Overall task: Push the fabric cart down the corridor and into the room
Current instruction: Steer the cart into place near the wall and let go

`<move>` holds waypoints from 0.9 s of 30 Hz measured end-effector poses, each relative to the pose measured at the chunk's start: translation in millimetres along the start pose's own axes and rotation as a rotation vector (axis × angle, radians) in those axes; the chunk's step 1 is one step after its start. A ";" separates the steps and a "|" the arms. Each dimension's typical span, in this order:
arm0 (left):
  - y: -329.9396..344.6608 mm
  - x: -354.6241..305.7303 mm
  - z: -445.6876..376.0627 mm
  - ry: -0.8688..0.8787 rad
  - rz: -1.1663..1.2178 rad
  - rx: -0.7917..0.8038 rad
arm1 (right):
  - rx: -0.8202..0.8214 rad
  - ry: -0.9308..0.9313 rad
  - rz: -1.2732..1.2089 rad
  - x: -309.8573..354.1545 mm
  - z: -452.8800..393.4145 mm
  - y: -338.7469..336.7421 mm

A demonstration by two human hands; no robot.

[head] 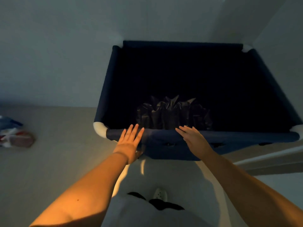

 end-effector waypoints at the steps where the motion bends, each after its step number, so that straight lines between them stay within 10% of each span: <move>1: -0.5 0.2 -0.7 -0.007 -0.017 0.001 | -0.008 -0.002 -0.009 0.4 -1.4 0.2; 27: -14.3 -17.7 1.0 -0.110 -0.005 0.085 | -0.086 -0.050 -0.124 -0.2 5.0 -6.8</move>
Point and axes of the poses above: each hand's wrist, its own z-axis away from the middle knuckle, its own y-axis out of the palm, x = y × z, the point moved 2 cm from there along -z, towards the middle knuckle, and after that the axes turned 4 degrees about -y, right-handed, at the moved point
